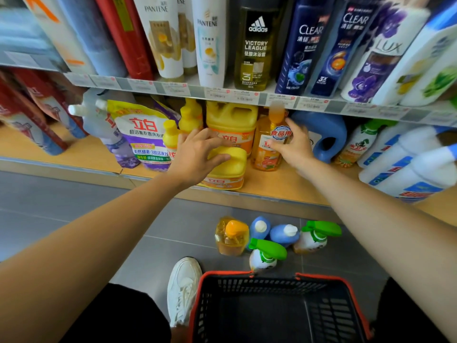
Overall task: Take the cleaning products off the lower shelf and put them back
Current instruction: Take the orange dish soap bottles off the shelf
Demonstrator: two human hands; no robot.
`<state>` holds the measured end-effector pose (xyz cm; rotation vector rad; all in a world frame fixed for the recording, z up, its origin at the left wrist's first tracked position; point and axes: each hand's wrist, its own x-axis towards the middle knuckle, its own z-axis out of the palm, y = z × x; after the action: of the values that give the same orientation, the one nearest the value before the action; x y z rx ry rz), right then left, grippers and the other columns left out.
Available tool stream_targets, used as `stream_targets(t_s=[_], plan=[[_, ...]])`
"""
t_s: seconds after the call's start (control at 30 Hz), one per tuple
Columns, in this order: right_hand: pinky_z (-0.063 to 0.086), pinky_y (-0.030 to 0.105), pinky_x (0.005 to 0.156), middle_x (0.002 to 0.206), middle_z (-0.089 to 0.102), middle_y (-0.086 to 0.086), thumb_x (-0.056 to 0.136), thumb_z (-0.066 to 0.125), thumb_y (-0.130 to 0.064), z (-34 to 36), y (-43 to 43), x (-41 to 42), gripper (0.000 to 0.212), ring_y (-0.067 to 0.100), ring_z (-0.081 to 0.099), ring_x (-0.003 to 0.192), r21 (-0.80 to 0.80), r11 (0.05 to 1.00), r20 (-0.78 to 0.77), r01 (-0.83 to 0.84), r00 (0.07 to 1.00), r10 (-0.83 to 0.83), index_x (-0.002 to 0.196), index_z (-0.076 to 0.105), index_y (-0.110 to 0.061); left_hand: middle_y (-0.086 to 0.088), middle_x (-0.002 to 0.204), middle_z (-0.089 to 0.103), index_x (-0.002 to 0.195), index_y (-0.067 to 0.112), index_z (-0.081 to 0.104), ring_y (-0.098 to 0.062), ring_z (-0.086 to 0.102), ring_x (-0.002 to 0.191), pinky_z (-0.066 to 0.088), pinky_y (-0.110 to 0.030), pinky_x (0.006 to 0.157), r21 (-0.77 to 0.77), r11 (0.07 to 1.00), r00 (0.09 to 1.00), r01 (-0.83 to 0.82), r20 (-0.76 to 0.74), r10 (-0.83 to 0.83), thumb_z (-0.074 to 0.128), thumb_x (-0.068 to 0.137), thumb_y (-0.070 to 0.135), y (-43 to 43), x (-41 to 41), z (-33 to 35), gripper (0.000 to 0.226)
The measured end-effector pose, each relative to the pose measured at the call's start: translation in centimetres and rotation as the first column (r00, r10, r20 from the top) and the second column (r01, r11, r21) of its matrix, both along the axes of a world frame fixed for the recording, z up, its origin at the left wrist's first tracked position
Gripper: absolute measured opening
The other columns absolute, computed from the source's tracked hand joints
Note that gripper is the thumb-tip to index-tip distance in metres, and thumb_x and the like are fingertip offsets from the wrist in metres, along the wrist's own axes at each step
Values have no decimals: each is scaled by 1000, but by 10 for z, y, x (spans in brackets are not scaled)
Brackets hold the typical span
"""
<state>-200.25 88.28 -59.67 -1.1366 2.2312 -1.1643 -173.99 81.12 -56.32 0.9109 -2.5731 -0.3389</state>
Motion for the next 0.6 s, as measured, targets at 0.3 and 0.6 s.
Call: stream_targets(t_s=[0.3,0.6], plan=[[48,27,84,108,53,7,81,80,-12,-16,24,20,14,22,57,99,-104,993,-304,-53,953,18,93,74,-10,0,128,61,139,34,58,-26,49,120,31,-41,97,10,997,997,-75,-19,75,57,102,31,-5,-14,-1,38],[50,39,101,135,59,6,76,86,-19,-3,1,-3,70,21,57,122,-113,984,142,140,982,-123,136,49,-14,-2,135,58,147,27,52,-27,46,125,32,-42,105,20,998,998,-53,-27,53,66,97,27,-7,-14,-7,52]])
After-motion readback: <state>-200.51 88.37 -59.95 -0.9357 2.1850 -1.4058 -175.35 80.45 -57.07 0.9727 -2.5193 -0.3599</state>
